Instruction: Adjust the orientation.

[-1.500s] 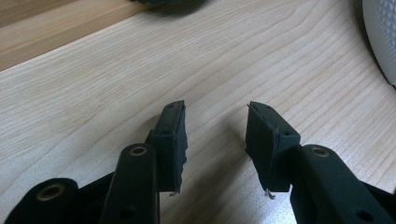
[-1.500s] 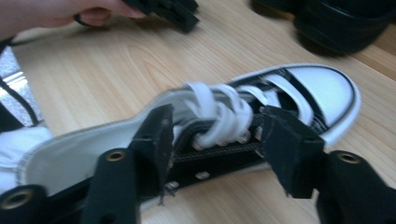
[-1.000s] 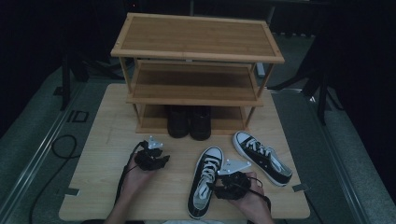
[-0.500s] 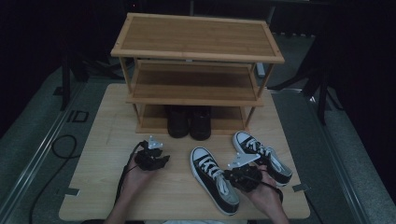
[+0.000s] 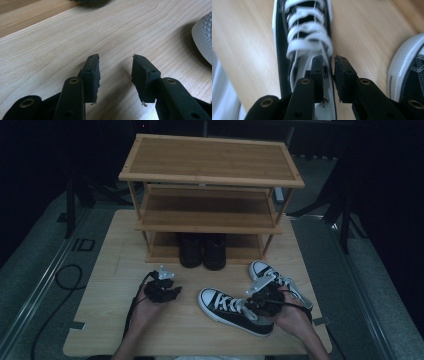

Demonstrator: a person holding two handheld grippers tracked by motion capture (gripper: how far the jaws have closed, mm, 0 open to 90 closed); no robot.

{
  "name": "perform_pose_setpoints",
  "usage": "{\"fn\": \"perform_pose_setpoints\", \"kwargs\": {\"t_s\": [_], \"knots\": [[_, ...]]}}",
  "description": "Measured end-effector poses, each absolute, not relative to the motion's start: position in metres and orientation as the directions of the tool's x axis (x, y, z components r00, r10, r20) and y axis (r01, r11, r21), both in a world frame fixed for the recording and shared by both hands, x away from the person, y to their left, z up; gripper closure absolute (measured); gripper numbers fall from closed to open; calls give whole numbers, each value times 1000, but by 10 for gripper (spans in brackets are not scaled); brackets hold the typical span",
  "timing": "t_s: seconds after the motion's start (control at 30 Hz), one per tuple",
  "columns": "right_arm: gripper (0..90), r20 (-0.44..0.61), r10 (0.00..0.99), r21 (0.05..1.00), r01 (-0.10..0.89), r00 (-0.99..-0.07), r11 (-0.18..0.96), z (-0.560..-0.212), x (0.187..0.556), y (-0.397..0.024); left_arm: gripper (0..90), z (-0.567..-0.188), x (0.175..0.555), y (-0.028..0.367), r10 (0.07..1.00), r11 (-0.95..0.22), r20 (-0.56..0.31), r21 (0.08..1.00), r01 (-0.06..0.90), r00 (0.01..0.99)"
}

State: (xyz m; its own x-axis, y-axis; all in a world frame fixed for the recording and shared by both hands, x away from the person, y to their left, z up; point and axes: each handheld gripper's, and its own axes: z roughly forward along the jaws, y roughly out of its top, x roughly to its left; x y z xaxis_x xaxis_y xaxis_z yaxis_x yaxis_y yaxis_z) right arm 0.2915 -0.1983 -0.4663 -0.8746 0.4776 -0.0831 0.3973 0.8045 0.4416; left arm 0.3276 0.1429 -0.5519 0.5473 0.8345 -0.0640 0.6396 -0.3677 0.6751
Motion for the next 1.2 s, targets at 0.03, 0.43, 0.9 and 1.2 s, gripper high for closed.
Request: {"fn": "perform_pose_setpoints", "kwargs": {"t_s": [0.03,0.43,0.9,1.2], "knots": [[767,-94,469,424,392,-878,817,-468,292,-197,580,-552,328,143,835,-367,-65,675,640,547],[834,-86,456,391,391,-886,833,-483,301,-196,581,-552,329,143,834,-365,-66,677,639,548],[887,-49,454,438,389,-890,810,-480,309,-201,581,-552,329,144,832,-365,-71,678,638,551],[888,-48,481,471,405,-875,784,-473,311,-208,582,-552,329,144,831,-363,-73,679,638,551]]}}
